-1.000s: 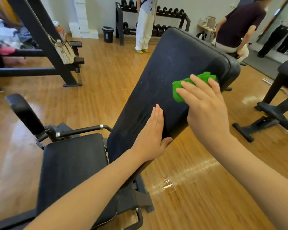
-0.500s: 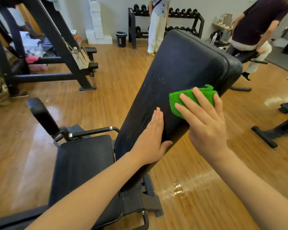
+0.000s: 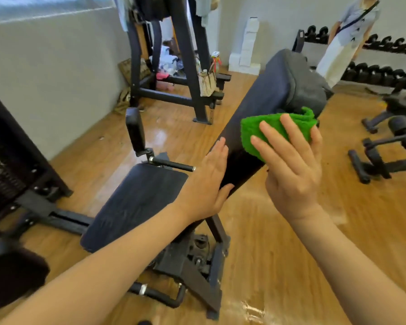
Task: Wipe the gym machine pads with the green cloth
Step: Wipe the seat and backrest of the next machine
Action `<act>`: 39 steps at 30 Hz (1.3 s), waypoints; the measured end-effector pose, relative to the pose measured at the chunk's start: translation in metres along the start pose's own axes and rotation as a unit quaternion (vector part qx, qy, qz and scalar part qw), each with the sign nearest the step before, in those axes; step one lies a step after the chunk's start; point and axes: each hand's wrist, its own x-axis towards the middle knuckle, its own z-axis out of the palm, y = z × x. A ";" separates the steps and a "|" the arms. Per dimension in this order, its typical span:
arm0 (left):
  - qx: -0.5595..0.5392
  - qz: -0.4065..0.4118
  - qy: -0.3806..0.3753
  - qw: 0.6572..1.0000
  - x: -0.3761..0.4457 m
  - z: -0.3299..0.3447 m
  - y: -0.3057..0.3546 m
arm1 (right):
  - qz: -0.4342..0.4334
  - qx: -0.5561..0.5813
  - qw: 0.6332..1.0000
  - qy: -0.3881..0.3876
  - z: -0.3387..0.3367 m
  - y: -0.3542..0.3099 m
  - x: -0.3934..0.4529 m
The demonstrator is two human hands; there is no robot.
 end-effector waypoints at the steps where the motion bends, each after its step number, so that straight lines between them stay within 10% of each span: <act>1: 0.026 0.008 0.020 0.999 0.005 -0.001 0.010 | 0.013 0.004 1.000 0.017 0.000 0.007 0.003; 8: 0.119 -0.023 0.029 0.992 0.016 0.000 0.039 | -0.027 0.068 0.995 -0.062 -0.007 0.014 -0.032; 26: 0.224 -0.045 0.130 0.965 0.067 -0.036 0.099 | -0.021 0.299 0.954 0.028 -0.027 0.090 0.004; 39: 0.466 -0.260 0.096 0.840 0.091 -0.014 0.164 | -0.010 0.381 0.917 -0.115 0.006 0.161 0.052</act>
